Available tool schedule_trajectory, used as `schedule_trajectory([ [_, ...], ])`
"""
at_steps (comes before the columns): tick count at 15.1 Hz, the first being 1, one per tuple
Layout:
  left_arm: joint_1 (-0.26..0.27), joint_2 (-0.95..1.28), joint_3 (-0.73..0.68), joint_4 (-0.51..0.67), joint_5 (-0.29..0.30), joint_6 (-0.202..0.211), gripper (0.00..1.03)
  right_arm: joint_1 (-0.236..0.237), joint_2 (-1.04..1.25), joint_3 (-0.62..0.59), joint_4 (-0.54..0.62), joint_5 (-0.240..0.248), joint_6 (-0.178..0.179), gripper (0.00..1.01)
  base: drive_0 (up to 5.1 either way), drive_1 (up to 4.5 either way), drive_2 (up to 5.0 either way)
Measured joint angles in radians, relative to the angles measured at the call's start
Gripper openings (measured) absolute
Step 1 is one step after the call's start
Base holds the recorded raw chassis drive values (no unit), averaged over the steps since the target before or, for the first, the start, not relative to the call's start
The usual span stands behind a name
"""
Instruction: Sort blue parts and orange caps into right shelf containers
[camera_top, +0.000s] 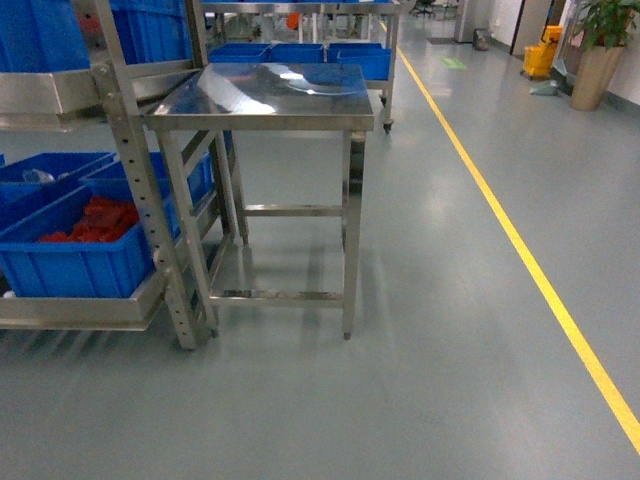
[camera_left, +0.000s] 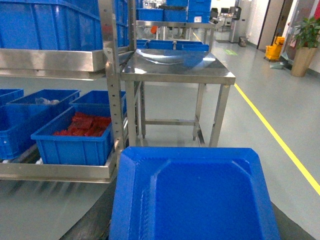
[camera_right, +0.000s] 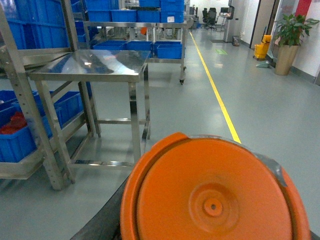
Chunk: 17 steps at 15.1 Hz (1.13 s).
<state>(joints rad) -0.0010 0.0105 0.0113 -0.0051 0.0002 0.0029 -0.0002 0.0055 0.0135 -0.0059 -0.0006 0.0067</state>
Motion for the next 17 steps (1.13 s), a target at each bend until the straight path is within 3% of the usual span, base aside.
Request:
schedule_trajectory([
  [17, 0.0, 0.0, 0.0, -0.002, 0.0, 0.0, 0.41, 0.0, 0.0, 0.0, -0.001, 0.0, 0.0, 0.44, 0.0, 4.27, -4.3],
])
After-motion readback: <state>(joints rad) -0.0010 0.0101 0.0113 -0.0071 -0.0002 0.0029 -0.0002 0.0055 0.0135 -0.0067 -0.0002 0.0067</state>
